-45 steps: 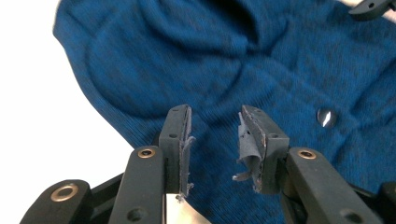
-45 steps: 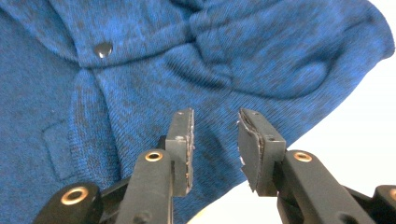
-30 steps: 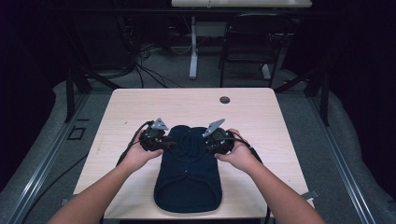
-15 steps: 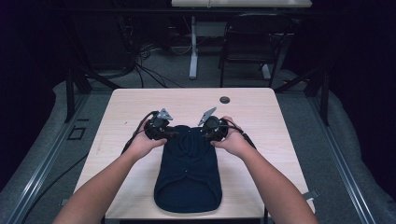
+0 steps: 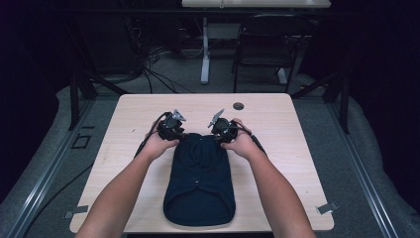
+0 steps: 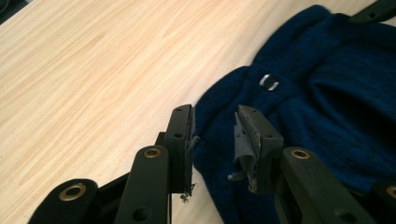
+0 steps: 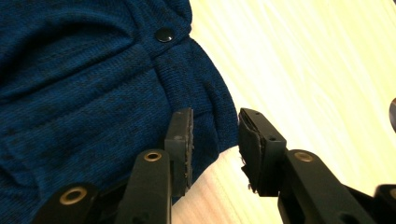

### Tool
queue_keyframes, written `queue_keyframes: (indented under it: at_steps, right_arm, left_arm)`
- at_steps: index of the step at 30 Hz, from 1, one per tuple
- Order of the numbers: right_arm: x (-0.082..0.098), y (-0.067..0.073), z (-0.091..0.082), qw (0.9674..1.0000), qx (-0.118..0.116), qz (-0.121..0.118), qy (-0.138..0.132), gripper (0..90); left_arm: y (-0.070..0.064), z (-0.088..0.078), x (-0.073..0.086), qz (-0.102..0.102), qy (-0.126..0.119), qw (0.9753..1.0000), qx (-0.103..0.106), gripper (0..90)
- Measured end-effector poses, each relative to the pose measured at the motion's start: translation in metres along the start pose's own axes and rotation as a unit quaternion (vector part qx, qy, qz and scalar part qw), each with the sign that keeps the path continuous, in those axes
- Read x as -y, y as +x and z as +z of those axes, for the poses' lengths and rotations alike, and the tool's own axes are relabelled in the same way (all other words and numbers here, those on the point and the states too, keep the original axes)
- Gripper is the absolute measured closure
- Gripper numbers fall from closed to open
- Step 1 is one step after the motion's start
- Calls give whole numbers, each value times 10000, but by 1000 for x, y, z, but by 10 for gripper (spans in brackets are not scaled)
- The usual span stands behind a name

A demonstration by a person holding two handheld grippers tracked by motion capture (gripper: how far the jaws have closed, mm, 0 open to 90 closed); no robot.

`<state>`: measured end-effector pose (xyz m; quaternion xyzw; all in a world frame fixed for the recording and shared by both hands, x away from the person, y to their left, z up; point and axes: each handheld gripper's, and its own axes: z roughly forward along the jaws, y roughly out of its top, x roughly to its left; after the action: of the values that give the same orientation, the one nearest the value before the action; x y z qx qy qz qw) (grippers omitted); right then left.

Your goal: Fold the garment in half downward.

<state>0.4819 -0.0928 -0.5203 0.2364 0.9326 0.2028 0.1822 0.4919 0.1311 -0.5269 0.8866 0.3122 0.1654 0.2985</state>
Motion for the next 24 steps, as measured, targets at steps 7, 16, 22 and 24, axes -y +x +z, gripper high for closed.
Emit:
queue_keyframes:
  at_steps: [7, 16, 22, 24]
  right_arm:
    - [2, -4, 10, 9998, 79, 121, 114, 630]
    - [4, -6, 21, 9994, 61, 218, 259, 582]
    - [6, -6, 26, 9990, 46, 247, 373, 564]
    - [7, -5, 30, 9989, -26, 302, 353, 567]
  left_arm:
    - [3, 12, 3, -26, 92, 9999, -74, 663]
    - [4, 23, 11, -145, 138, 9998, -45, 625]
    - [2, 27, 13, -71, 227, 9997, -61, 618]
    - [2, 27, 14, -119, 236, 9996, -66, 616]
